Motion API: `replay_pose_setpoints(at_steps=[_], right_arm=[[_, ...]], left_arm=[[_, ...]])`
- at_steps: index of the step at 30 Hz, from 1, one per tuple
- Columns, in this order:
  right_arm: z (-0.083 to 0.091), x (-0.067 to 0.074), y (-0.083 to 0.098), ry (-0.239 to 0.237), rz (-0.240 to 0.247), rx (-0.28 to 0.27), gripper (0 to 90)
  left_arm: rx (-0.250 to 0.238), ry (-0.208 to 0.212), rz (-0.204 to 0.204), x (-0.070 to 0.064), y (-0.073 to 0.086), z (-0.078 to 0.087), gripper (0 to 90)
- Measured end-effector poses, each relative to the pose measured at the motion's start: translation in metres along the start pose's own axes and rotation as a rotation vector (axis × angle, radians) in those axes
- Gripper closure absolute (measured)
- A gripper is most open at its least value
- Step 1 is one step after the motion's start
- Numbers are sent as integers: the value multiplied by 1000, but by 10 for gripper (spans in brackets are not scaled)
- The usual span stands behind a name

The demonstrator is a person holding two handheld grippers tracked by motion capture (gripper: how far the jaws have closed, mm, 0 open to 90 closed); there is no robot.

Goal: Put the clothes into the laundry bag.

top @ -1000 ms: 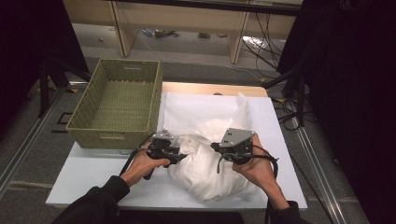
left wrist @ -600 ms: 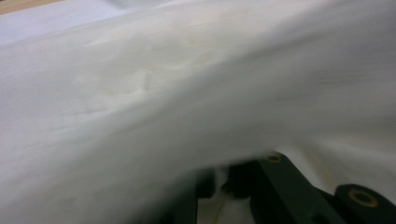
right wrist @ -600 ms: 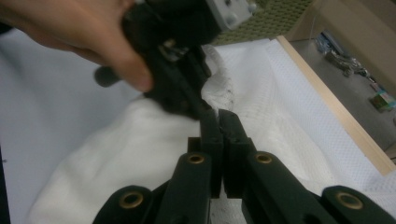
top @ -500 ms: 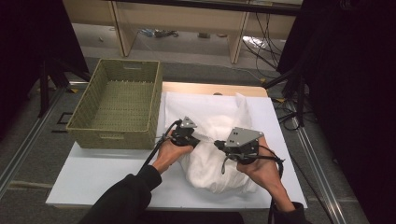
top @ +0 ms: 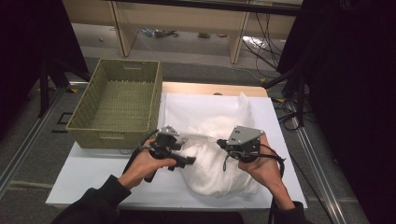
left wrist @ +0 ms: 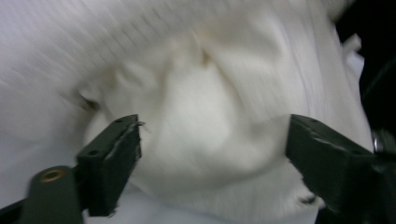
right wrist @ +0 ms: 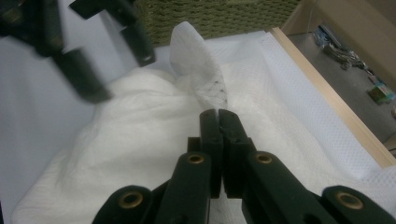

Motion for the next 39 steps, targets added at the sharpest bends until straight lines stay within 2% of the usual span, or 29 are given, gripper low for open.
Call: replay_pose_setpoints(at_steps=[1,2,3,4,5,6,7,10,11,14,16,17,19,22,24,25,26,29,31,33,36,39], right_arm=[[0,0,0,-1,0,0,900],[0,1,1,-1,-4,2,900],[-1,0,1,4,2,-3,900],[-1,0,0,7,7,-1,900],[-2,0,0,9,9,-3,900],[-2,1,-1,6,13,-3,900],[-2,2,-1,5,15,-1,900],[-2,1,-1,-6,1,-5,900],[-2,1,-1,-6,-3,-5,900],[3,3,-5,-16,12,-10,900],[4,4,-7,-22,14,-15,900],[5,4,-8,-22,19,-13,900],[6,7,-10,-28,22,-21,900],[6,9,-9,-35,22,-13,900],[3,10,-6,-36,29,0,900],[0,9,-2,-35,30,8,900],[-1,9,0,-38,19,15,900],[-4,4,5,-31,6,16,900],[-3,2,7,-26,4,20,900],[-2,-1,8,-13,-4,19,900],[-1,-1,7,-12,-2,17,900],[-2,0,6,-11,3,22,900]], left_arm=[[23,2,-33,-3,8,-4,156],[40,10,-34,-7,15,-11,158],[55,25,-11,-11,22,-18,157],[76,22,-20,-11,27,-26,154],[85,-3,-26,-10,28,-33,157],[56,-33,-15,-8,26,-41,188],[35,-27,-8,-7,25,-45,323],[-29,-30,32,-6,13,-55,589],[-49,-29,28,-6,7,-56,655],[-112,-44,21,-5,-12,-54,736],[-134,-61,33,-3,-21,-55,737],[-150,-64,36,0,-26,-57,738],[-179,-98,45,11,-33,-63,742],[-174,-168,93,38,-30,-77,737],[-174,-170,160,48,-27,-87,707],[-167,-159,168,48,-26,-86,669],[-154,-162,137,45,-27,-83,643],[-77,-160,71,37,-25,-68,475],[-53,-173,29,28,-21,-50,387],[-44,-134,50,17,-15,-36,287],[-47,-59,79,-1,-4,-26,231],[-25,-16,50,-16,8,-31,185]])
Point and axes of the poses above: each handheld gripper's, and its own axes: z roughly backward along the jaws, y roughly out of its underside, x roughly to its left, the point moved 5 cm from there along -z, roughly forward along the jaws, and after that the axes turned 10 degrees about -x, right-handed, at the moved point
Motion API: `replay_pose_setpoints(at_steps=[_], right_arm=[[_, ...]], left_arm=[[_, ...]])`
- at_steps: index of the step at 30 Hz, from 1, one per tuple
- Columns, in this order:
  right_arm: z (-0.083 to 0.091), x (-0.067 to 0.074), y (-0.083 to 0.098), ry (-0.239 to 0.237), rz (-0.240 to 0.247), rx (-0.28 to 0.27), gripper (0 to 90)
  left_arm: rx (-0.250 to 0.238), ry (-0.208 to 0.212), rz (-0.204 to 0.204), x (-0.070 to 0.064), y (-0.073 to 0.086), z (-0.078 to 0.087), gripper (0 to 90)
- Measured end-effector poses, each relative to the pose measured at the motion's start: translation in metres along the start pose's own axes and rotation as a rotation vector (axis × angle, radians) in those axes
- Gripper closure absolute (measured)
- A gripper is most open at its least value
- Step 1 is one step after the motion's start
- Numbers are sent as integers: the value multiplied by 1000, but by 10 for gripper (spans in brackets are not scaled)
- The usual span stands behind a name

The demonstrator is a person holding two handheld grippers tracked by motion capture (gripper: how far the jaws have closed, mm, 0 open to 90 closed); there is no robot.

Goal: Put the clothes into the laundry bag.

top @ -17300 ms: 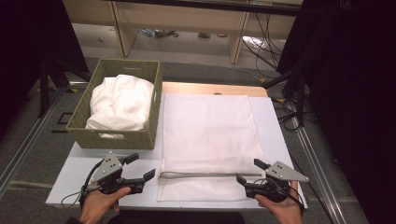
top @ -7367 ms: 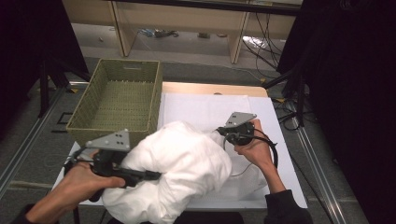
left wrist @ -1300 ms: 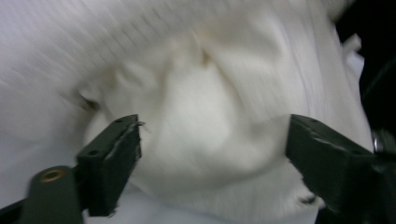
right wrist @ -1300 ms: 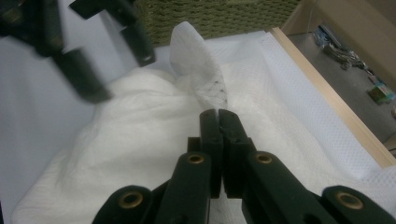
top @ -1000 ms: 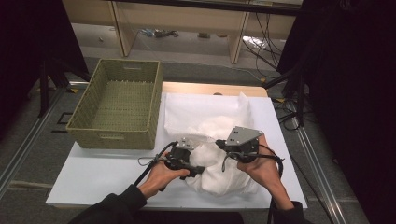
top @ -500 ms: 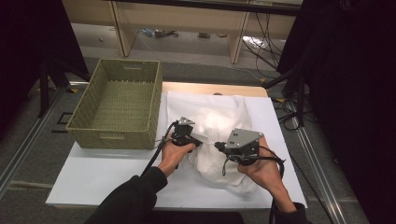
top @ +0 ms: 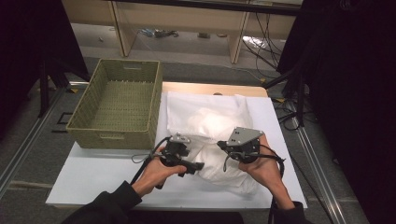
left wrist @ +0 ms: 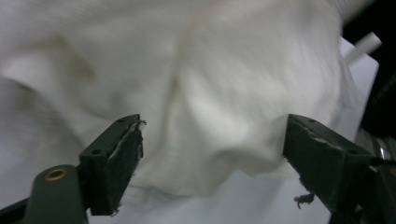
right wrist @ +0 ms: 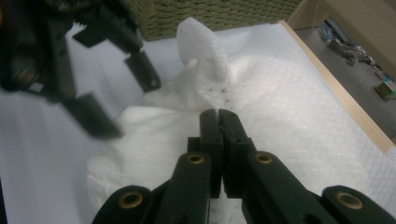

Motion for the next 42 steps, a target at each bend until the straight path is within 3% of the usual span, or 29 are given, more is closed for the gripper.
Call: replay_pose_setpoints(at_steps=[1,2,4,5,6,7,8,9,11,12,16,20,22,23,24,28,31,32,34,37,38,39,40,42], right_arm=[[0,0,0,-1,3,6,900],[-1,2,1,-4,-2,2,900],[-2,3,1,-11,-7,5,900],[-2,3,1,-10,-11,9,900],[-2,4,1,-13,-7,8,900],[-2,4,1,-7,-12,10,900],[0,4,2,-13,-7,12,900],[0,4,2,-13,-7,12,900],[0,3,2,-21,-11,5,900],[0,3,2,-22,-10,4,900],[3,4,1,-18,-10,20,900],[1,5,4,-19,-20,28,900],[-2,3,9,-12,-28,40,900],[-2,1,12,-11,-29,43,900],[-2,0,14,-14,-34,45,900],[-1,-4,14,-6,-42,38,900],[0,-4,14,-3,-49,35,900],[-1,-4,14,0,-47,36,900],[-2,-3,14,-4,-43,39,900],[-5,-1,16,-1,-45,48,900],[-6,0,17,-2,-64,64,900],[-7,1,17,-9,-60,61,900],[-8,1,18,-19,-51,58,900],[-10,0,21,-19,-64,66,900]], left_arm=[[17,14,-29,-3,5,-7,174],[36,2,-41,-4,8,-14,175],[40,-7,-20,-3,10,-26,201],[13,4,12,-1,8,-31,307],[-28,6,8,2,3,-36,493],[-44,4,-16,5,-3,-38,586],[-80,-14,-31,8,-9,-41,749],[-104,-24,-26,12,-15,-42,749],[-127,-29,26,16,-25,-45,808],[-151,-44,25,18,-33,-47,828],[-184,-128,-28,31,-50,-55,839],[-195,-210,16,54,-44,-75,812],[-170,-188,-1,52,-43,-72,769],[-116,-155,-37,48,-42,-66,710],[-98,-148,-46,45,-41,-62,634],[-58,-109,-40,28,-37,-32,360],[65,-72,-77,15,-15,-22,173],[86,-64,-93,10,-5,-21,166],[165,-41,-163,8,10,-24,167],[204,-73,-200,12,18,-40,210],[206,-81,-202,13,16,-42,239],[142,-89,-169,14,12,-48,290],[118,-91,-163,14,8,-50,430],[87,-93,-168,16,-1,-54,598]])
Point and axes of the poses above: each handheld gripper's, and its own axes: z roughly backward along the jaws, y roughly out of its underside, x roughly to its left, the point moved 5 cm from there along -z, roughly forward along the jaws, and after that the axes turned 10 degrees about -x, right-handed, at the moved point
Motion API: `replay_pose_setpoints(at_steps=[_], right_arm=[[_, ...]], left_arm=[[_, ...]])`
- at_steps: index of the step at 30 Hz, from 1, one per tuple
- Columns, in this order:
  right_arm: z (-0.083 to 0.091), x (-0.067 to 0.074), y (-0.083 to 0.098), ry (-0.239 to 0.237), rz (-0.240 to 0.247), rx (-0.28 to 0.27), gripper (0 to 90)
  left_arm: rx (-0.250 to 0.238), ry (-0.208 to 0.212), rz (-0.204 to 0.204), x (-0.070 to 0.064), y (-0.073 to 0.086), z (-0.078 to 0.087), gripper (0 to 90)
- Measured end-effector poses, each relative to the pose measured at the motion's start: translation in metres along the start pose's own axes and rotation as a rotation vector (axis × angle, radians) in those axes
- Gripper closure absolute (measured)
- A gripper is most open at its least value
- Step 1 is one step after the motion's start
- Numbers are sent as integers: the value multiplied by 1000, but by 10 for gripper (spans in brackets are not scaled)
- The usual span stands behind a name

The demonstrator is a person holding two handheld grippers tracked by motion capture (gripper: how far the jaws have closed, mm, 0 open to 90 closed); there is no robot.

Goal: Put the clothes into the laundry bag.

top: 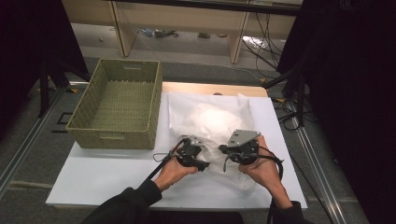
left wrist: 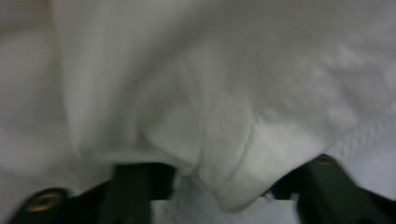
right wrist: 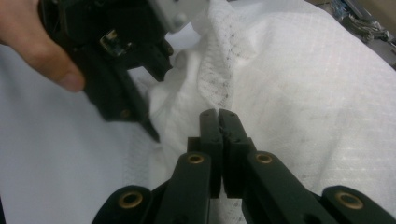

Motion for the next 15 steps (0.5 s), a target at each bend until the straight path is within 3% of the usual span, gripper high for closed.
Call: replay_pose_setpoints(at_steps=[2,4,6,9,10,12,13,15], right_arm=[[-2,-1,1,-6,7,-3,900],[-1,-2,3,-6,7,0,900],[1,0,1,-27,-2,-24,900],[6,4,-9,-36,17,-48,900],[8,5,-12,-28,14,-55,900],[11,5,-15,-34,32,-56,900],[11,5,-14,-32,25,-49,900],[6,2,-5,-22,25,-17,900]], left_arm=[[-62,-16,17,-4,-10,-6,682],[-76,-25,6,-3,-16,-8,734],[-132,-43,84,-2,-27,-13,760],[-188,-66,73,1,-45,-16,780],[-228,-86,99,1,-50,-20,781],[-222,-102,87,9,-52,-28,779],[-195,-112,94,18,-49,-35,769],[-168,-97,162,27,-42,-40,723]])
Point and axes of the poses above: each handheld gripper's, and its own axes: z roughly backward along the jaws, y roughly out of its underside, x roughly to its left, the point moved 5 cm from there along -z, roughly forward along the jaws, and after that the axes turned 10 degrees about -x, right-handed, at the moved point
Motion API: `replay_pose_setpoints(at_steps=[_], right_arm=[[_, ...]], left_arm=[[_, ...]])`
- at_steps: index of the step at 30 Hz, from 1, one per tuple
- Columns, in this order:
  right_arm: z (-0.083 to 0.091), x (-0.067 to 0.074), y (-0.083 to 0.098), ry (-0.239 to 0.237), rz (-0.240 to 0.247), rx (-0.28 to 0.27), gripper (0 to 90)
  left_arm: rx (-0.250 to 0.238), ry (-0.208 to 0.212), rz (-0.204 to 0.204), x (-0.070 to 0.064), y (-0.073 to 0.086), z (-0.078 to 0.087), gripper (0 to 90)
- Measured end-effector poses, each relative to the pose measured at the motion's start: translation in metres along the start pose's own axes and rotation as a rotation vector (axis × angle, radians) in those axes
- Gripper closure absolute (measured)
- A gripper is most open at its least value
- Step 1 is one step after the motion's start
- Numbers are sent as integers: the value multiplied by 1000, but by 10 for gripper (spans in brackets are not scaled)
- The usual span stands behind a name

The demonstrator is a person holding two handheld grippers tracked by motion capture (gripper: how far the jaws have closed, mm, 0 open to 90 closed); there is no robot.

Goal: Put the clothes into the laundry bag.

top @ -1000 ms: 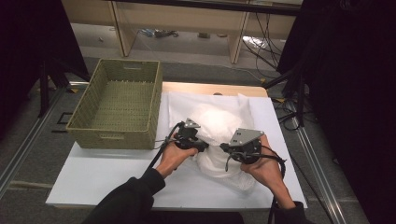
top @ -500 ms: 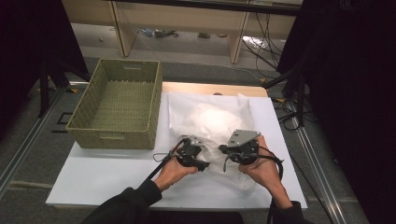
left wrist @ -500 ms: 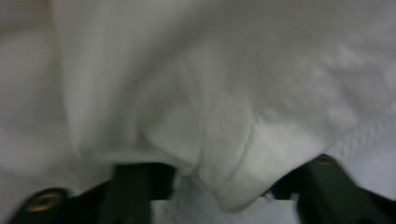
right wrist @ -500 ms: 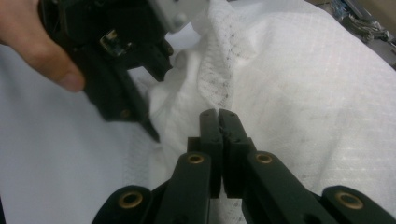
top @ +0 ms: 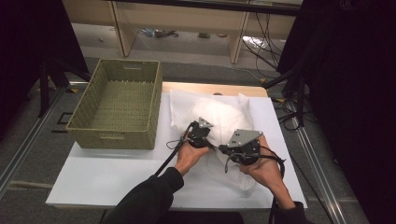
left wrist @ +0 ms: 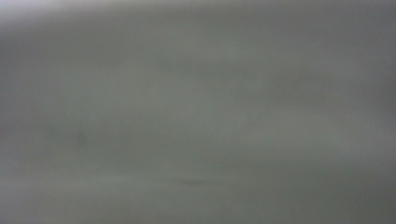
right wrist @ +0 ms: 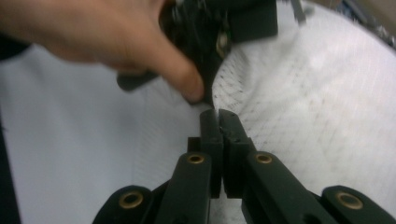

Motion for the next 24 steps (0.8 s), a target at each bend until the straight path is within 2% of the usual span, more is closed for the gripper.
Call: replay_pose_setpoints(at_steps=[1,2,3,5,7,9,11,12,14,15,17,18,19,20,21,22,24], right_arm=[[-4,-1,6,4,-5,17,900],[-7,-3,11,9,-26,27,900],[-11,-4,15,-3,-24,26,900],[-13,-5,19,5,-24,40,900],[-13,-6,19,7,-23,35,900],[-10,-6,16,-6,-26,33,900],[-10,-6,15,8,-33,24,900],[-10,-5,15,8,-35,24,900],[-11,-5,15,17,-41,29,900],[-12,-5,15,6,-34,25,900],[-12,-3,15,13,-44,32,900],[-12,-4,16,16,-34,40,900],[-12,-2,16,-9,-44,49,900],[-15,-2,17,2,-43,39,900],[-15,-2,17,2,-43,39,900],[-15,-3,18,3,-26,44,900],[-15,0,18,-16,-58,41,900]], left_arm=[[2,-6,11,3,3,0,698],[18,13,17,3,5,3,669],[35,16,-3,3,7,6,627],[79,15,-48,2,10,17,524],[106,14,-48,0,13,30,416],[131,34,-39,-5,17,44,276],[151,77,-35,-15,23,54,238],[152,88,-55,-21,25,57,233],[184,100,-112,-33,29,59,203],[216,111,-157,-33,29,60,200],[219,103,-157,-35,28,51,232],[190,94,-126,-33,27,42,283],[172,91,-98,-31,25,37,362],[169,85,-90,-28,23,33,533],[150,86,-96,-24,20,29,533],[115,76,-68,-23,17,24,619],[45,83,-57,-19,10,16,749]])
Point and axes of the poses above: each handheld gripper's, and its own axes: z roughly backward along the jaws, y roughly out of its underside, x roughly to its left, the point moved 5 cm from there along -z, roughly forward along the jaws, and after that the axes turned 10 degrees about -x, right-handed, at the moved point
